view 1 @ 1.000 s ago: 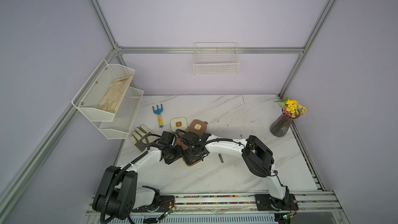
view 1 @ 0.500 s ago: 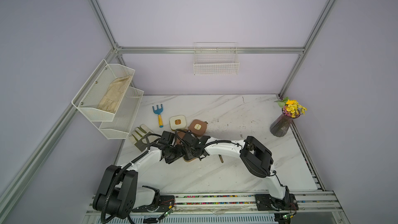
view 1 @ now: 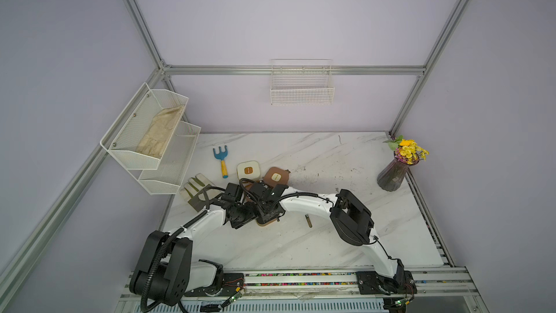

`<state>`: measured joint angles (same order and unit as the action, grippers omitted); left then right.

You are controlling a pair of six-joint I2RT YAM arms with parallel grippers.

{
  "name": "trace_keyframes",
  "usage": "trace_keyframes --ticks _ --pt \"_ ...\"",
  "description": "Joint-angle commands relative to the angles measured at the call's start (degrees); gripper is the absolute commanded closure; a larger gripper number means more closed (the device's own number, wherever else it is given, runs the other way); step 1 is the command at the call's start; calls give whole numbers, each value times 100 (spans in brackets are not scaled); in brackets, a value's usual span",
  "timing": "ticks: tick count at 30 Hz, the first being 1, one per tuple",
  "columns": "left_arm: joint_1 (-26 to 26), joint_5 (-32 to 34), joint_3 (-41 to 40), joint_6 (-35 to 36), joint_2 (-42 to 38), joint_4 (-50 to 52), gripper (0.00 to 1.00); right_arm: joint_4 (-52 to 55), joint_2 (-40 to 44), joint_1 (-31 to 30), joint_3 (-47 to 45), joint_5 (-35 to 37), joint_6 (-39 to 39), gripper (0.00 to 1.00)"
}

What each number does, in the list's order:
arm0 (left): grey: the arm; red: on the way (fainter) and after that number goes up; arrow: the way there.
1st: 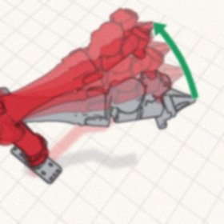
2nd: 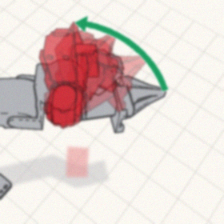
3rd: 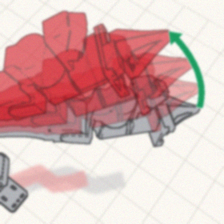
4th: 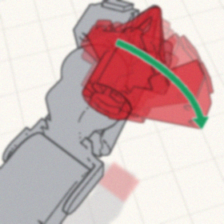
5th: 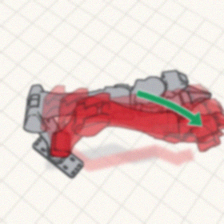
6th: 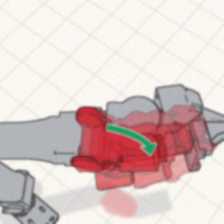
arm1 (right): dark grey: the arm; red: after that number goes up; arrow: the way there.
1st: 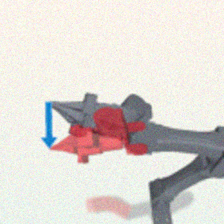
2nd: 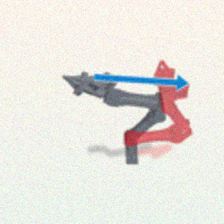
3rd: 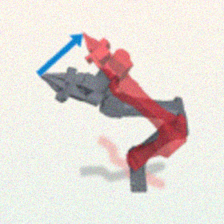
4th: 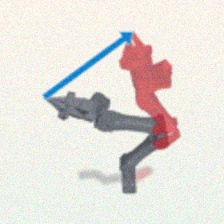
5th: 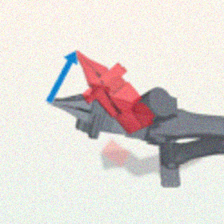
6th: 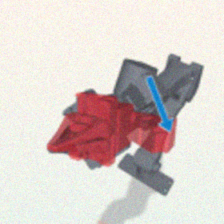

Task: Organize nail clipper sets
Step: Place the nail clipper in the storage box.

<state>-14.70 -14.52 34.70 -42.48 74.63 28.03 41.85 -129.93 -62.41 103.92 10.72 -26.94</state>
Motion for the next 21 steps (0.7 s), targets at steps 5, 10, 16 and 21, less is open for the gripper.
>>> trace_keyframes --ticks 5,10,16,21 --pt "-29 -70 -156 -42 -19 45 32 498 -39 71 346 71 65 68" --pt "-32 -59 -121 -50 14 53 32 436 144 71 479 14 92 68" --pt "-33 -58 -104 -51 52 53 32 257 313 71 333 -57 49 71" --pt "-35 -55 -84 -50 60 54 32 102 464 71 97 -113 -47 81"
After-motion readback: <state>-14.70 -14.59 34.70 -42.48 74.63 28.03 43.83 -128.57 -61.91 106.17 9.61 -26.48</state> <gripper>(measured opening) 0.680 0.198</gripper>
